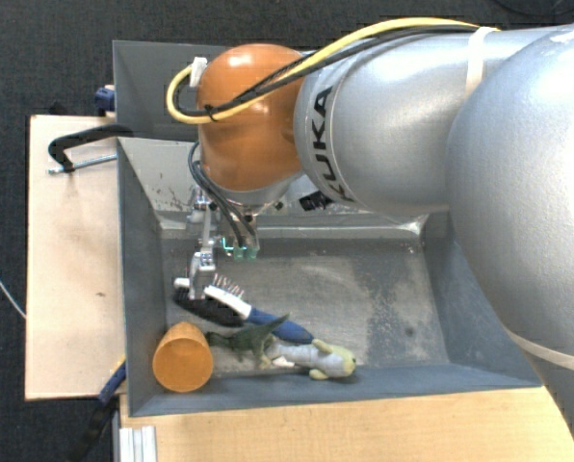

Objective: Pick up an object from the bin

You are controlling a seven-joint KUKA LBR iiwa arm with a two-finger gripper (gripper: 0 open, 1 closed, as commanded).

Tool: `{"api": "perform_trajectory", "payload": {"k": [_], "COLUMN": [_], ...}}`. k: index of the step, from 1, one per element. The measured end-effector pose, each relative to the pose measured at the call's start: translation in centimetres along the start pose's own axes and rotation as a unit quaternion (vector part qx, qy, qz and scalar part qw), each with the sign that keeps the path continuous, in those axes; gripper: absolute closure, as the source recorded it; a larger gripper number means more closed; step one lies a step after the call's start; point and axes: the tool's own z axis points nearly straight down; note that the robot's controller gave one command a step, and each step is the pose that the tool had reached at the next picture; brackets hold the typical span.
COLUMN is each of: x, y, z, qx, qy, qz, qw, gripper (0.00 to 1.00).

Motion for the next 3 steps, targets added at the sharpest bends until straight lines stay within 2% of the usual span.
{"api": "perform_trajectory", "payload": {"k": [1,2,3], "x": [3.0,3.2,4.6], "y": [-5.1,-5.1,-2.7], "z": [9.2,9.2,-14.7], "qx": [-0.003,-0.001,-0.002], "qy": [-0.0072,-0.0043,-0.0096], "qz": [0.058,0.056,-0.081], "qw": [0.9983,0.9984,0.9966], "gripper": [0.00,1.00,1.00]}}
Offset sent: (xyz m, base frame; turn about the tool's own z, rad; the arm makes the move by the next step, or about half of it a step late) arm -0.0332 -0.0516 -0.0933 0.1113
